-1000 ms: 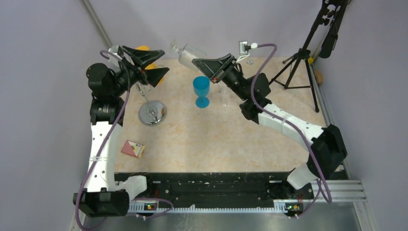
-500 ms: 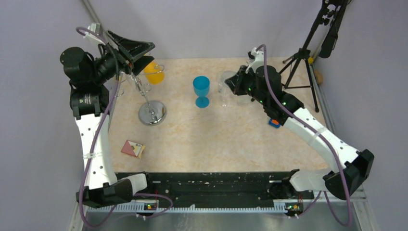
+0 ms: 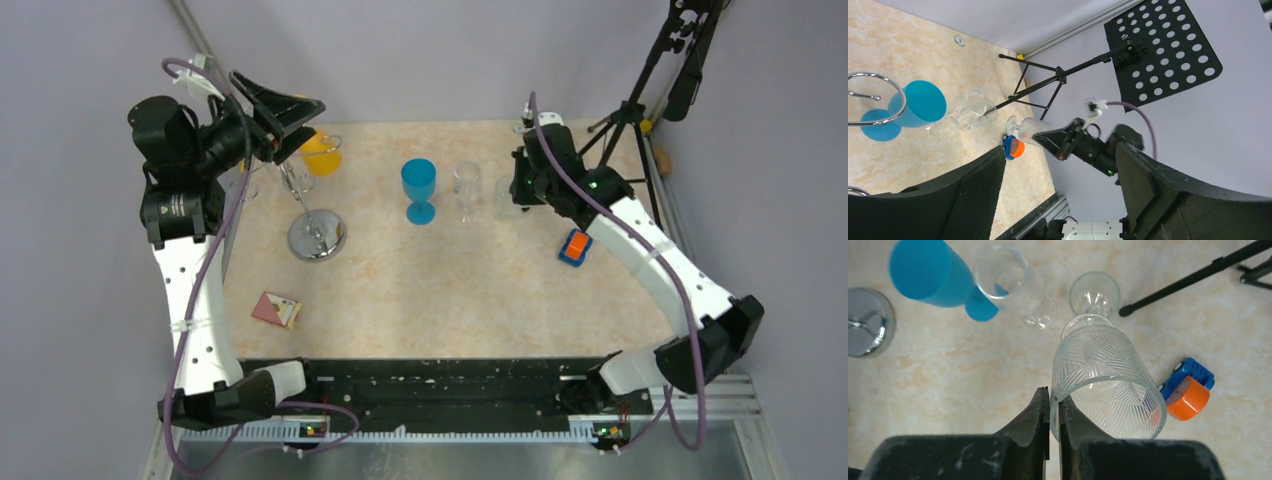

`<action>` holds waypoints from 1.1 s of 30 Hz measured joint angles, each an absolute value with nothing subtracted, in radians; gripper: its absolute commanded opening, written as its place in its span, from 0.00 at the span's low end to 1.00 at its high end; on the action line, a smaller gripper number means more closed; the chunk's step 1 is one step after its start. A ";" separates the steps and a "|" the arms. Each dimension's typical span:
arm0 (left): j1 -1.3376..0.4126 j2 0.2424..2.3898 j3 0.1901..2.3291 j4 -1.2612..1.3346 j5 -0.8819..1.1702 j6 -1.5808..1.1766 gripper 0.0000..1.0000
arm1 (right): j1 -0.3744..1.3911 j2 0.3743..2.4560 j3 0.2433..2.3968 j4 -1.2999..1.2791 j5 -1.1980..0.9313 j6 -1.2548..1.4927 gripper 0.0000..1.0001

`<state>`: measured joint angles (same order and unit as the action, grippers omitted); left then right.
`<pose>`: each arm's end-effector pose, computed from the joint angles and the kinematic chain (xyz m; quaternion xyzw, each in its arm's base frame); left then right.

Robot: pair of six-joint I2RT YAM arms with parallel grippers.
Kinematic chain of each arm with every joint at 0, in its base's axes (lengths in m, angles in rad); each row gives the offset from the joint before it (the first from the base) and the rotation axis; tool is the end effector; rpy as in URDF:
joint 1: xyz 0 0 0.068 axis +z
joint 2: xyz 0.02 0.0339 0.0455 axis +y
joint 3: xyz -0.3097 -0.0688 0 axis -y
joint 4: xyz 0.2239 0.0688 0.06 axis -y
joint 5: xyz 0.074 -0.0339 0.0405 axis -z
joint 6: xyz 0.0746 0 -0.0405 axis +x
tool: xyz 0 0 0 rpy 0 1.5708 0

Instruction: Take the wine glass off the wine glass rack

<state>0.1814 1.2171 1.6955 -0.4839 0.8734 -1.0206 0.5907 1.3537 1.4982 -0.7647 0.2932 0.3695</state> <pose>0.2127 -0.0191 0.5597 -0.1173 0.6986 -0.5342 0.4614 0.2483 0.1406 0.4230 -0.0307 0.8816 0.0939 0.4615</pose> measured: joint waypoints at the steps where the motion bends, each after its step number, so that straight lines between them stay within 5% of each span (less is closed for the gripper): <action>1: 0.181 1.217 1.695 -0.488 0.872 -1.018 0.84 | 0.573 1.385 1.499 -0.777 0.273 0.371 0.00; 12: 0.181 1.176 1.691 -0.537 0.835 -0.992 0.84 | 0.539 1.635 1.467 -0.833 0.120 0.367 0.00; 33: 0.182 1.146 1.690 -0.616 0.766 -0.916 0.84 | 0.539 1.784 1.495 -0.892 0.092 0.261 0.05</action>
